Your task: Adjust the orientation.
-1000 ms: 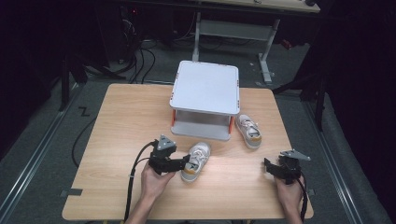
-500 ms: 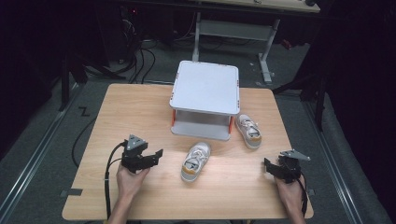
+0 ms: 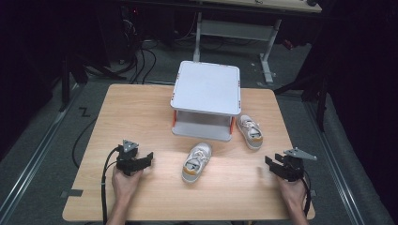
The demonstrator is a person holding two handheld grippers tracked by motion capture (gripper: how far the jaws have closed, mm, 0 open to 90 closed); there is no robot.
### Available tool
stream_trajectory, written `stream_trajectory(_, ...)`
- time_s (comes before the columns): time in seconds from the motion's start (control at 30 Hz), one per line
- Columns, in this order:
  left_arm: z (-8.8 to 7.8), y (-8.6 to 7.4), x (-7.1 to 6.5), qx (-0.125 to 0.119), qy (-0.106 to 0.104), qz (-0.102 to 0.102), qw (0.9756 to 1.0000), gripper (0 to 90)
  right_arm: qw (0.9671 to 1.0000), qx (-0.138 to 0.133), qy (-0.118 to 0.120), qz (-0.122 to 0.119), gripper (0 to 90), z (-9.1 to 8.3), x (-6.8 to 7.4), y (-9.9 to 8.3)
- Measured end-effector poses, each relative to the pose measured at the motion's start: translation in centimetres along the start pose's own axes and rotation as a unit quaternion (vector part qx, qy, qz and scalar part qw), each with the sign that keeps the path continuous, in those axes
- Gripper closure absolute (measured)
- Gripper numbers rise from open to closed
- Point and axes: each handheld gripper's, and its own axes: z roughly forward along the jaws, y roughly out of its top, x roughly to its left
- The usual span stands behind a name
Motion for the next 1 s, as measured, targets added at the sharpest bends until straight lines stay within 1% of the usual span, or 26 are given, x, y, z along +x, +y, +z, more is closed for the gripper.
stream_trajectory(0.07,0.0,0.0,0.0,0.003,0.003,0.002,1.0000,31.8,0.9999,-0.006,0.012,0.003,52.8,-0.3,0.1,0.5)
stream_trajectory(0.1,0.1,0.0,-0.1,0.004,0.007,0.008,0.9999,31.7,0.9998,-0.009,0.016,0.002,53.4,-0.4,0.3,0.8)
stream_trajectory(0.13,0.1,0.0,-0.1,0.004,0.007,0.008,0.9999,31.3,0.9998,-0.009,0.016,0.002,53.4,-0.4,0.3,0.8)
stream_trajectory(0.17,0.2,0.1,-0.6,0.012,0.020,0.026,0.9994,30.5,0.9995,-0.014,0.025,-0.008,54.2,-0.5,0.8,1.7)
stream_trajectory(0.2,0.3,0.1,-0.8,0.014,0.026,0.034,0.9990,29.9,0.9995,-0.014,0.028,-0.009,54.6,-0.5,1.0,2.1)
stream_trajectory(0.23,0.3,0.1,-0.8,0.014,0.026,0.034,0.9990,28.6,0.9995,-0.014,0.028,-0.009,54.6,-0.5,1.0,2.1)
stream_trajectory(0.27,0.3,0.1,-1.0,0.015,0.026,0.036,0.9989,28.2,0.9989,-0.017,0.039,-0.020,56.5,-0.3,1.6,3.3)
stream_trajectory(0.3,0.3,0.1,-0.9,0.016,0.024,0.037,0.9989,28.2,0.9988,-0.017,0.040,-0.020,57.5,-0.2,1.9,3.7)
stream_trajectory(0.33,0.3,0.1,-0.9,0.016,0.024,0.037,0.9989,28.2,0.9988,-0.017,0.040,-0.020,57.5,-0.2,1.9,3.7)
stream_trajectory(0.37,0.3,0.1,-0.9,0.016,0.024,0.037,0.9989,28.2,0.9983,-0.015,0.047,-0.031,58.8,0.4,2.6,5.1)
stream_trajectory(0.4,0.3,0.1,-1.0,0.015,0.025,0.036,0.9989,28.2,0.9982,-0.013,0.047,-0.034,59.6,0.7,2.8,5.6)
stream_trajectory(0.43,0.3,0.1,-1.0,0.015,0.025,0.036,0.9989,27.8,0.9982,-0.013,0.047,-0.034,59.6,0.7,2.8,5.6)
stream_trajectory(0.47,0.3,0.1,-1.0,0.016,0.025,0.038,0.9988,27.8,0.9980,-0.010,0.049,-0.039,60.3,1.2,3.1,6.2)
stream_trajectory(0.53,0.3,0.1,-1.0,0.015,0.024,0.038,0.9989,27.7,0.9979,-0.002,0.051,-0.039,61.9,2.4,3.5,7.6)
stream_trajectory(0.57,0.3,0.1,-1.0,0.015,0.024,0.038,0.9989,27.7,0.9980,0.006,0.048,-0.039,63.0,3.5,3.7,8.6)
stream_trajectory(0.63,0.3,0.1,-1.0,0.015,0.025,0.038,0.9989,27.7,0.9983,0.017,0.046,-0.031,63.6,4.4,3.7,9.3)
stream_trajectory(0.67,0.3,0.1,-1.0,0.015,0.025,0.038,0.9989,27.8,0.9983,0.017,0.046,-0.031,63.6,4.4,3.7,9.3)
stream_trajectory(0.7,0.3,0.1,-0.9,0.015,0.024,0.038,0.9989,27.8,0.9986,0.033,0.034,-0.026,64.2,5.6,3.6,10.0)
stream_trajectory(0.73,0.3,0.1,-0.9,0.015,0.024,0.038,0.9989,27.8,0.9986,0.033,0.034,-0.026,64.2,5.6,3.6,10.0)
stream_trajectory(0.77,0.3,0.1,-1.0,0.015,0.024,0.037,0.9989,27.8,0.9983,0.046,0.030,-0.018,64.2,6.6,3.3,10.2)
stream_trajectory(0.8,0.3,0.1,-1.0,0.015,0.025,0.037,0.9989,27.9,0.9982,0.052,0.027,-0.016,64.2,6.9,3.2,10.2)
stream_trajectory(0.83,0.3,0.1,-1.0,0.015,0.025,0.037,0.9989,27.9,0.9982,0.052,0.027,-0.016,64.2,6.9,3.2,10.2)
stream_trajectory(0.87,0.3,0.1,-1.0,0.015,0.025,0.037,0.9989,27.8,0.9977,0.066,0.016,-0.004,64.2,7.8,3.0,10.3)
stream_trajectory(0.93,0.3,0.1,-1.0,0.015,0.025,0.037,0.9989,27.8,0.9974,0.070,0.017,0.005,64.6,8.2,2.8,10.4)
stream_trajectory(1.0,0.3,0.1,-1.0,0.015,0.025,0.037,0.9989,27.8,0.9973,0.071,0.017,0.006,65.1,8.4,2.8,10.5)
